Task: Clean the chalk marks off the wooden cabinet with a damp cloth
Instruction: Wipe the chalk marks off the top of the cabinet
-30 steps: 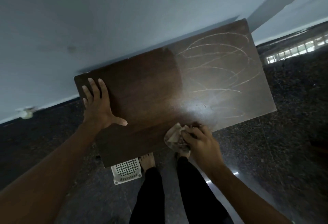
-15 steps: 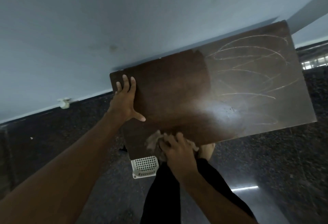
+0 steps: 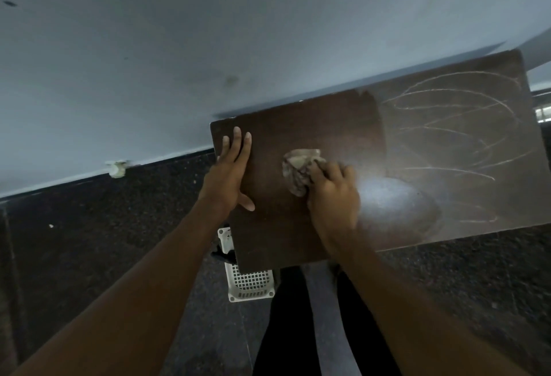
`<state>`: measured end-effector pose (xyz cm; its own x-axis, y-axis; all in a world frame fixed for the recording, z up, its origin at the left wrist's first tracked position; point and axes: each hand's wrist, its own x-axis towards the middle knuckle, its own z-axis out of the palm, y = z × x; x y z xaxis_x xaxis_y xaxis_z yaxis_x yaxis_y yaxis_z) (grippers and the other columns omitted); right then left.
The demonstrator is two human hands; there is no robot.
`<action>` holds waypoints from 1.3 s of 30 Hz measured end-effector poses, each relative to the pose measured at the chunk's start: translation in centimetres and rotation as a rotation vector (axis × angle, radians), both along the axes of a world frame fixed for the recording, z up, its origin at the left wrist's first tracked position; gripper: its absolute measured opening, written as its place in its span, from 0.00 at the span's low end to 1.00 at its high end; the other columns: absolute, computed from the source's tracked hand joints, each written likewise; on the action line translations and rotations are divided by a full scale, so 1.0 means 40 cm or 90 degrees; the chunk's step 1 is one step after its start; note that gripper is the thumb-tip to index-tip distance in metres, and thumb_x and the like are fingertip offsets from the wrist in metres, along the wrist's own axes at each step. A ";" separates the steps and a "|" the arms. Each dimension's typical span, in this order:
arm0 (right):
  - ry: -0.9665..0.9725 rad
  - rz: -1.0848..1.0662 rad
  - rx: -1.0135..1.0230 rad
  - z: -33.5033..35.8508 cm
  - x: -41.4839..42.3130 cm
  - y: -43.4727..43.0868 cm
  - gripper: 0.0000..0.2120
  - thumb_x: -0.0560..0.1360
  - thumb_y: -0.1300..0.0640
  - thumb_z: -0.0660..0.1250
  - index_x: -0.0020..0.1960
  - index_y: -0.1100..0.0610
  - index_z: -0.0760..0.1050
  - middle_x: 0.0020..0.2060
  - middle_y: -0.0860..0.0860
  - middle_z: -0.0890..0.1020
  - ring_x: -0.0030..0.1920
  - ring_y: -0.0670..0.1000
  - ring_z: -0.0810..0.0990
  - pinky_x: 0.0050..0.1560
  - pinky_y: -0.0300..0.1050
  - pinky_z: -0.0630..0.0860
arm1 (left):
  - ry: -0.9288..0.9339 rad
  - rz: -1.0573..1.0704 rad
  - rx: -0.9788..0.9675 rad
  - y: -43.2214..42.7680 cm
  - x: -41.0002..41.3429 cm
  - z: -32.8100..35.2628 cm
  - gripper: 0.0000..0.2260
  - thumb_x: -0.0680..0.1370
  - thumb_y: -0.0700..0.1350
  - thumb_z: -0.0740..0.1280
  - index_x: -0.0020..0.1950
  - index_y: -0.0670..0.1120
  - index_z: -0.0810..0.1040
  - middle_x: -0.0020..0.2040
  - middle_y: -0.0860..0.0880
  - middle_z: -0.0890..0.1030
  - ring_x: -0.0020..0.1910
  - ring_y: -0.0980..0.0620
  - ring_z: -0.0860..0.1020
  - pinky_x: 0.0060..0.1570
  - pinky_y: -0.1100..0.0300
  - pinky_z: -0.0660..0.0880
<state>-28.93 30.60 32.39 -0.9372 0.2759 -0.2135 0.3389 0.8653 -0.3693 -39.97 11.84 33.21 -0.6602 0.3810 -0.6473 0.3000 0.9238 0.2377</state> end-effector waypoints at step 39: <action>-0.017 0.073 0.044 -0.001 -0.239 -0.153 0.23 0.70 0.56 0.76 0.64 0.55 0.78 0.58 0.55 0.78 0.58 0.60 0.72 0.45 0.55 0.78 | 0.333 0.029 0.199 -0.172 -0.047 -0.033 0.26 0.81 0.34 0.60 0.79 0.42 0.61 0.80 0.44 0.60 0.77 0.45 0.65 0.62 0.50 0.78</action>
<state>-38.47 24.48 32.35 -0.9579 0.1816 -0.2223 0.2443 0.9222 -0.2997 -41.86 4.98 31.90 -0.8804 0.4646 -0.0951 0.4120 0.8487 0.3316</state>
